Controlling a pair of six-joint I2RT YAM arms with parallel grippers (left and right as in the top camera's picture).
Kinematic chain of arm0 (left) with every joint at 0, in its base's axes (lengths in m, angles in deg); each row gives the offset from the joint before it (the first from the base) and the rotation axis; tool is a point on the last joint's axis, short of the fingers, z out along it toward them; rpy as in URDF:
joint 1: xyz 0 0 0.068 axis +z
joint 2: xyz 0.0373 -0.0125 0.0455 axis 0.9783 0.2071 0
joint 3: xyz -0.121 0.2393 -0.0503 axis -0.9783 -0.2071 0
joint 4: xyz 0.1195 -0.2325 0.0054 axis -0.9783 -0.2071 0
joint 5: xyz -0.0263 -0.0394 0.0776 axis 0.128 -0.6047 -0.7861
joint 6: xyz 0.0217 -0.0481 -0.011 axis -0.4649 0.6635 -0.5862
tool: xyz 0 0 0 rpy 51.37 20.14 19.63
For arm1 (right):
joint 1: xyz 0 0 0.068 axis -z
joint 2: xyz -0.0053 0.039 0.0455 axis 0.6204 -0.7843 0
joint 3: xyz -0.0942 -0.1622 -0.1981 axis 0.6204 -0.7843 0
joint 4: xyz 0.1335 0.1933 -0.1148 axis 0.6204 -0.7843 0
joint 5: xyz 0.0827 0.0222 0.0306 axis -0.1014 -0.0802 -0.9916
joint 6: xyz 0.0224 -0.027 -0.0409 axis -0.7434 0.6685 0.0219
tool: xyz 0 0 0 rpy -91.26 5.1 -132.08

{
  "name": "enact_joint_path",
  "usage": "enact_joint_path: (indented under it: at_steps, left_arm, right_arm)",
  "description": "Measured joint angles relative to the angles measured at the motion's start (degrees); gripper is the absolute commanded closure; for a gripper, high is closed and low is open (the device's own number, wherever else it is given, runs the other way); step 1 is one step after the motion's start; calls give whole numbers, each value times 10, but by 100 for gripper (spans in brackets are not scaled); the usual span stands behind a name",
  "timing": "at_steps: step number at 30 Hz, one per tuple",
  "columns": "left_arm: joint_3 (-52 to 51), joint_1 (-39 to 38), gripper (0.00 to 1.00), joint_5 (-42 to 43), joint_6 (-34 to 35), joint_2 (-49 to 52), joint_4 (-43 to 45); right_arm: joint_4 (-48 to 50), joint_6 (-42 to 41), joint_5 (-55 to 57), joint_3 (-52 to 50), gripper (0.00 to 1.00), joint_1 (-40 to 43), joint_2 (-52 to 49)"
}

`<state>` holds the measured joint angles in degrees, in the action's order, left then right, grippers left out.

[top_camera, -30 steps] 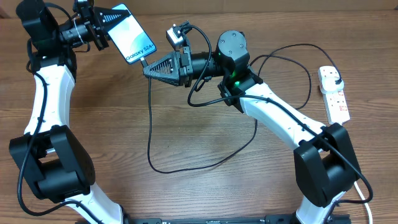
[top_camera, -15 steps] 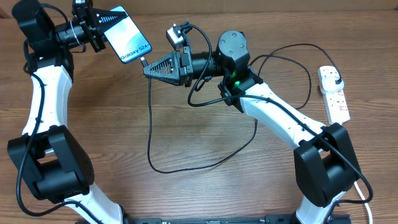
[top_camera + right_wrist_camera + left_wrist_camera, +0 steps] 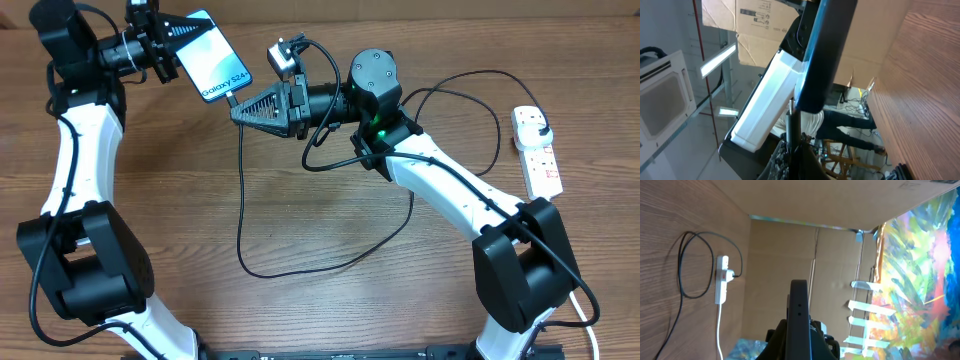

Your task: Plug charger to phone and switch on socket

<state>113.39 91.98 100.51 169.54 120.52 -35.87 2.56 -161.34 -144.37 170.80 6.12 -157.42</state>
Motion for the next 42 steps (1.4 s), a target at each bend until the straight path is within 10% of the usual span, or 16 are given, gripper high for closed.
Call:
enact_joint_path:
  at_steps: [42]
  left_arm:
    - [0, 0, 96, 8, 20, 0, 0]
  right_arm:
    - [0, 2, -2, 0, 96, 0, 0]
